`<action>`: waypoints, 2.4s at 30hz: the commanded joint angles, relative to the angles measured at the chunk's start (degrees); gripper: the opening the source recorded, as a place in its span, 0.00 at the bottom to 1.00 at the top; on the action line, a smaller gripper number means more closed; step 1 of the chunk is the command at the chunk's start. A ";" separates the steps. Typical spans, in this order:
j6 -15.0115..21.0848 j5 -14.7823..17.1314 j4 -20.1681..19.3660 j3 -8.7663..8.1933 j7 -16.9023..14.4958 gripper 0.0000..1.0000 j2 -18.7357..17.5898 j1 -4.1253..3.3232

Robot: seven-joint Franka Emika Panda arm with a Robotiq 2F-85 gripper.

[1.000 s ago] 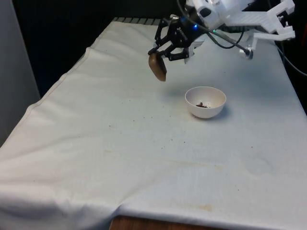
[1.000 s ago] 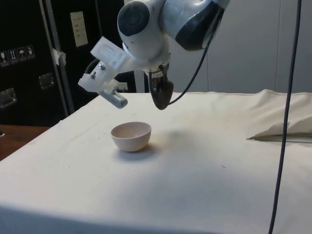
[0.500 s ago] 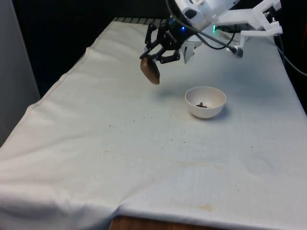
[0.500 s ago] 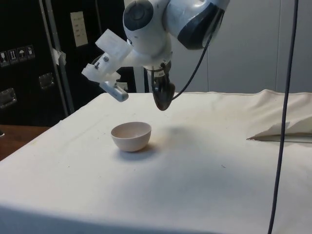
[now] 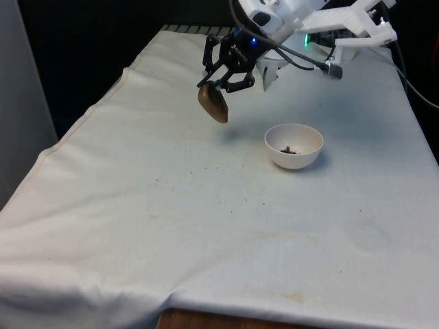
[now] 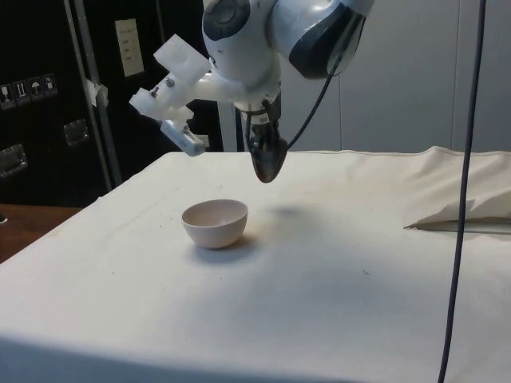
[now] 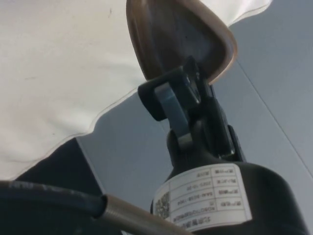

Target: Pour the coffee beans from the cup into the bowl.

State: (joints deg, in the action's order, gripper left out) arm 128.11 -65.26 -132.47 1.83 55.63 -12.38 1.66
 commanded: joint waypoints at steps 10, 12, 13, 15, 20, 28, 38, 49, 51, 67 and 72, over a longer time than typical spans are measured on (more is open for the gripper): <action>2.01 4.30 -0.06 -0.29 -1.09 0.04 0.17 0.40; 2.18 4.64 -0.06 -0.34 -1.09 0.04 0.11 0.40; 2.29 4.98 -0.06 -0.40 -1.09 0.04 0.11 0.40; 2.52 5.73 -0.06 -0.46 -1.15 0.04 0.11 0.40; 2.23 6.65 0.17 -0.74 -0.46 0.04 0.00 0.00; 3.90 11.12 0.06 -0.80 -1.15 0.04 0.00 0.34; 3.50 13.41 0.23 -0.97 -0.52 0.04 0.00 0.00; 4.58 18.16 0.17 -1.20 -1.15 0.04 -0.11 0.40; 4.64 18.74 0.17 -1.43 -1.26 0.04 -0.17 0.46; 6.19 20.86 0.17 -4.58 -2.52 0.04 -0.80 0.63; 8.08 21.26 0.29 -6.42 -3.32 0.04 -1.89 0.57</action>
State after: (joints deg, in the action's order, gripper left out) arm 135.10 -45.03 -132.18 -4.64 53.29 -13.92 1.66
